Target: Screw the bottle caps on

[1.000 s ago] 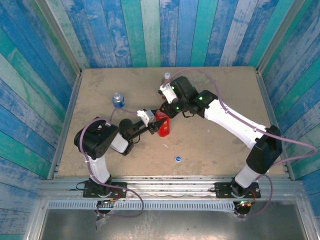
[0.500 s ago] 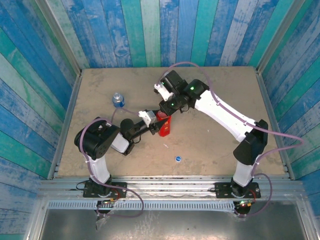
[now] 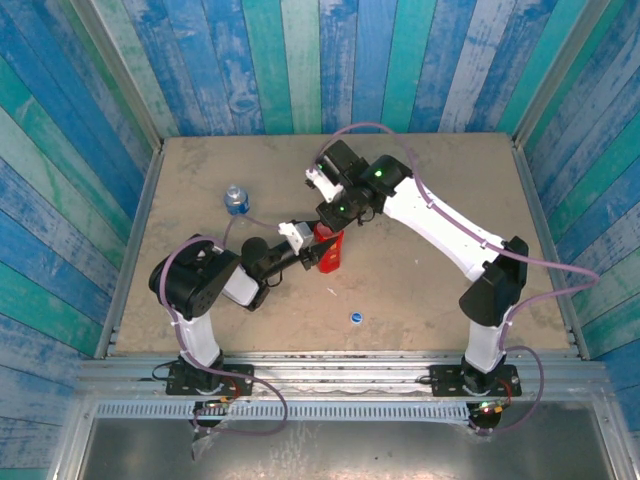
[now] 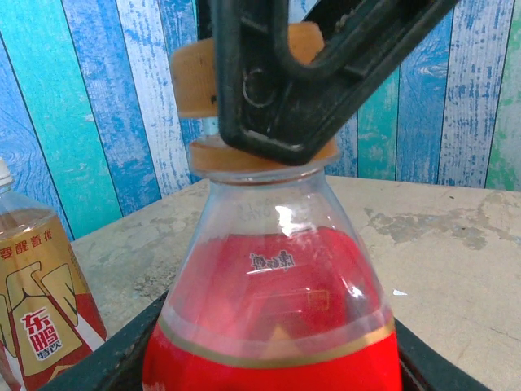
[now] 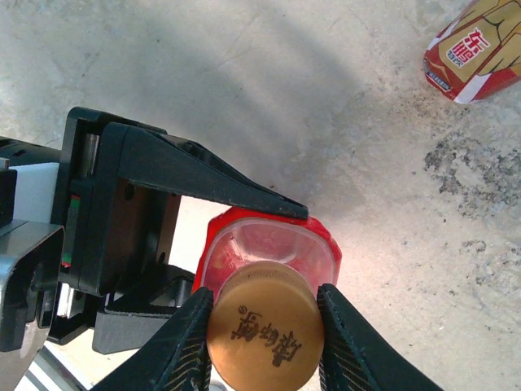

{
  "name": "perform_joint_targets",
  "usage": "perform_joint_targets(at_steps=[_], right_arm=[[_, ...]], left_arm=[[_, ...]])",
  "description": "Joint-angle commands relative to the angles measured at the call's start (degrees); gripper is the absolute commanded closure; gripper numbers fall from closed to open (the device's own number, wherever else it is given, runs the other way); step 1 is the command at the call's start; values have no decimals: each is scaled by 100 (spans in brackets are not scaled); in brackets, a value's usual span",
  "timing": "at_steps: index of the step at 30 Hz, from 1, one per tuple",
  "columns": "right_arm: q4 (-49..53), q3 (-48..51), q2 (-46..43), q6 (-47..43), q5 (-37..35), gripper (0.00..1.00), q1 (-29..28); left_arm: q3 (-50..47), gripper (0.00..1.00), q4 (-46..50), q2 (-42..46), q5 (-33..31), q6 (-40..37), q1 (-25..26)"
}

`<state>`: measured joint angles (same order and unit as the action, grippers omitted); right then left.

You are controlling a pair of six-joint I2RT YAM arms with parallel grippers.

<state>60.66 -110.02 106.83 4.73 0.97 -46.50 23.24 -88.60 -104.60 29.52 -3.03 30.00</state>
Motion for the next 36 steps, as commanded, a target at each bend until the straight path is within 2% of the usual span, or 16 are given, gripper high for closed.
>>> perform_joint_targets(at_steps=[1, 4, 9, 18, 21, 30, 36], right_arm=[[297, -40, 243, 38, 24, 62, -77], [297, -79, 229, 16, -9, 63, -69], [95, 101, 33, -17, -23, 73, -70], [-566, 849, -446, 48, -95, 71, -71], [-832, 1137, -588, 128, -157, 66, -70], [-1904, 2156, -1009, 279, -158, 72, -70], [-1944, 2178, -961, 273, -113, 70, -70]], left_arm=[[-18, 47, 643, -66, 116, -187, 86], [-15, 47, 682, -36, 87, -205, 91], [-31, 47, 591, -58, 27, -100, 87], [1, 47, 431, -112, 19, 293, 37], [27, 47, 405, -145, 27, 417, 19], [67, 48, 381, -184, 26, 603, -3], [76, 48, 453, -165, 63, 540, -2]])
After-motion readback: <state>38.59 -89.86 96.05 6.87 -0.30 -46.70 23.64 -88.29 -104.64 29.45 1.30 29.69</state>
